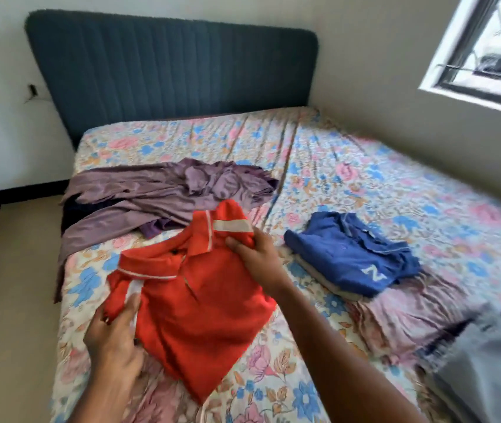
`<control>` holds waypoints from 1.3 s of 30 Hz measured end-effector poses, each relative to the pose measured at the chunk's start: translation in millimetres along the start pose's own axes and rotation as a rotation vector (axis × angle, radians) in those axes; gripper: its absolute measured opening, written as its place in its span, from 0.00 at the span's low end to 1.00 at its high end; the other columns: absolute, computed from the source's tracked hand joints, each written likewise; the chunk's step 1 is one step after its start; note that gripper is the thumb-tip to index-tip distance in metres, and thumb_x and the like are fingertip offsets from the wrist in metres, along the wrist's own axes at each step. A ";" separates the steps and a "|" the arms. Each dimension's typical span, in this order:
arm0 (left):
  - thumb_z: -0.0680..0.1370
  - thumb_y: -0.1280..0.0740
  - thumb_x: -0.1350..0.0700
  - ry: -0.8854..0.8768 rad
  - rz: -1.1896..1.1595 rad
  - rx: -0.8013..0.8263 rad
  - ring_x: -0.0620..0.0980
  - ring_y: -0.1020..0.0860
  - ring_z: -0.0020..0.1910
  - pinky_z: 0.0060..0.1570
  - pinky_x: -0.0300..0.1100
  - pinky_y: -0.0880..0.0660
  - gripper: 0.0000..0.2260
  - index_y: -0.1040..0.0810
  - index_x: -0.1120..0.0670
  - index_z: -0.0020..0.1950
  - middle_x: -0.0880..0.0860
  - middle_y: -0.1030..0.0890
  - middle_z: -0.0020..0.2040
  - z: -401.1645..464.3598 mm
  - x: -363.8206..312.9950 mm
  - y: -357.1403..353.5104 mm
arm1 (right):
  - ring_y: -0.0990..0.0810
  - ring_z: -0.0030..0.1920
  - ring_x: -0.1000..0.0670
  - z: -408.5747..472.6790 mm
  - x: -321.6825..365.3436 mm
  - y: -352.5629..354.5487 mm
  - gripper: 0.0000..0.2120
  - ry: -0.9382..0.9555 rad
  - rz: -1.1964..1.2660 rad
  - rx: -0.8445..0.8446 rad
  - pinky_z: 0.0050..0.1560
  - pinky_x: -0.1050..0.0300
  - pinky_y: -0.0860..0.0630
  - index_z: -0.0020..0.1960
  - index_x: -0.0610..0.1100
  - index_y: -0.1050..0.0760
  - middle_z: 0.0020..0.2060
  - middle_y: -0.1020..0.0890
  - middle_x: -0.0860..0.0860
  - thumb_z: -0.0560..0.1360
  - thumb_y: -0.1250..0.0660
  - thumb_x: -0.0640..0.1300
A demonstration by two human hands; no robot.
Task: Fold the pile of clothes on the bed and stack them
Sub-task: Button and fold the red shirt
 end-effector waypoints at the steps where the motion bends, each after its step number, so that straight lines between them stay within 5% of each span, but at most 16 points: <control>1: 0.73 0.25 0.63 0.009 -0.010 0.063 0.49 0.15 0.42 0.47 0.55 0.17 0.14 0.17 0.56 0.59 0.55 0.14 0.52 5.1 -1.0 -27.4 | 0.17 0.47 0.57 -0.9 1.9 25.4 0.10 -0.022 0.046 -0.042 0.52 0.61 0.21 0.54 0.46 0.17 0.46 0.13 0.54 0.74 0.24 0.39; 5: 0.70 0.23 0.63 0.041 0.010 0.242 0.60 0.19 0.58 0.61 0.62 0.23 0.20 0.18 0.61 0.62 0.61 0.17 0.59 16.1 2.7 -126.2 | 0.15 0.46 0.48 -11.3 -8.8 107.4 0.15 -0.160 0.231 -0.149 0.49 0.52 0.19 0.54 0.41 0.17 0.47 0.13 0.44 0.67 0.22 0.37; 8: 0.66 0.20 0.61 0.027 0.047 0.317 0.58 0.19 0.55 0.64 0.60 0.24 0.23 0.17 0.61 0.59 0.61 0.16 0.57 19.8 10.5 -188.0 | 0.14 0.42 0.48 -21.3 -9.0 153.4 0.06 -0.206 0.245 -0.308 0.41 0.54 0.18 0.52 0.39 0.18 0.45 0.13 0.42 0.76 0.26 0.38; 11: 0.64 0.19 0.58 -0.002 0.113 0.417 0.56 0.18 0.51 0.64 0.58 0.24 0.18 0.14 0.56 0.52 0.58 0.14 0.51 17.7 17.9 -244.3 | 0.14 0.44 0.54 -26.0 -5.3 194.6 0.05 -0.093 0.069 -0.456 0.41 0.60 0.20 0.51 0.43 0.17 0.43 0.12 0.52 0.79 0.29 0.44; 13: 0.62 0.20 0.57 -0.049 0.149 0.468 0.53 0.20 0.47 0.59 0.54 0.23 0.11 0.13 0.51 0.43 0.52 0.14 0.44 15.2 14.7 -273.8 | 0.14 0.52 0.52 -29.9 -7.4 210.4 0.06 -0.020 -0.024 -0.502 0.49 0.53 0.18 0.53 0.45 0.15 0.48 0.12 0.53 0.80 0.29 0.45; 15: 0.64 0.20 0.59 -0.132 0.217 0.540 0.52 0.22 0.45 0.54 0.52 0.23 0.08 0.13 0.49 0.40 0.51 0.15 0.41 15.8 11.9 -309.8 | 0.14 0.49 0.51 -34.4 -12.7 229.4 0.07 0.016 -0.078 -0.593 0.48 0.42 0.19 0.52 0.46 0.15 0.46 0.12 0.49 0.79 0.28 0.48; 19: 0.65 0.18 0.57 -0.317 0.344 0.758 0.50 0.19 0.43 0.52 0.50 0.22 0.10 0.13 0.50 0.43 0.52 0.14 0.44 2.4 9.1 -404.7 | 0.22 0.36 0.54 -47.2 -17.2 275.5 0.08 0.020 -0.074 -0.821 0.36 0.48 0.25 0.43 0.45 0.16 0.34 0.15 0.51 0.77 0.25 0.49; 22: 0.67 0.18 0.60 -0.391 0.484 0.921 0.49 0.16 0.46 0.53 0.50 0.20 0.13 0.14 0.50 0.48 0.49 0.13 0.45 -20.5 40.5 -480.2 | 0.19 0.36 0.53 -61.3 -34.4 317.1 0.15 -0.099 -0.165 -1.013 0.38 0.51 0.25 0.42 0.43 0.18 0.34 0.15 0.51 0.75 0.24 0.55; 24: 0.64 0.17 0.57 -0.392 0.668 1.028 0.53 0.16 0.52 0.56 0.50 0.20 0.24 0.18 0.54 0.58 0.53 0.14 0.51 -33.0 85.3 -513.4 | 0.16 0.39 0.46 -73.8 -61.0 339.7 0.19 -0.252 -0.273 -1.120 0.39 0.52 0.28 0.41 0.41 0.21 0.35 0.16 0.50 0.75 0.26 0.58; 26: 0.66 0.18 0.57 -0.378 0.963 1.151 0.53 0.19 0.56 0.58 0.43 0.23 0.31 0.23 0.55 0.66 0.56 0.17 0.59 -41.6 146.5 -514.1 | 0.16 0.46 0.40 -86.2 -97.6 349.7 0.26 -0.450 -0.356 -1.171 0.43 0.51 0.28 0.46 0.41 0.21 0.41 0.16 0.44 0.72 0.29 0.66; 29: 0.67 0.22 0.50 -0.409 1.211 1.236 0.50 0.21 0.60 0.60 0.42 0.26 0.27 0.21 0.46 0.66 0.49 0.20 0.63 -51.6 208.1 -478.7 | 0.18 0.52 0.36 -90.0 -125.6 350.6 0.33 -0.556 -0.406 -1.205 0.50 0.45 0.23 0.54 0.40 0.22 0.49 0.17 0.38 0.71 0.33 0.70; 32: 0.70 0.22 0.49 -0.506 1.186 1.140 0.51 0.23 0.63 0.64 0.51 0.27 0.22 0.20 0.46 0.63 0.48 0.21 0.65 -47.1 219.3 -462.1 | 0.19 0.53 0.34 -88.4 -128.8 349.5 0.27 -0.605 -0.463 -1.241 0.50 0.44 0.24 0.54 0.41 0.23 0.51 0.18 0.35 0.74 0.30 0.65; 39: 0.73 0.24 0.53 -0.498 1.107 1.177 0.49 0.21 0.59 0.65 0.50 0.26 0.15 0.18 0.48 0.59 0.47 0.17 0.58 -49.2 199.9 -448.3 | 0.21 0.51 0.38 -84.7 -104.8 333.0 0.24 -0.428 -0.510 -1.301 0.46 0.50 0.29 0.60 0.45 0.34 0.52 0.23 0.41 0.73 0.24 0.51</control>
Point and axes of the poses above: each hand's wrist, its own z-axis towards the middle knuckle, its own y-axis out of the back of the hand, x = y × z, the point moved 7 cm from there along z, towards the middle knuckle
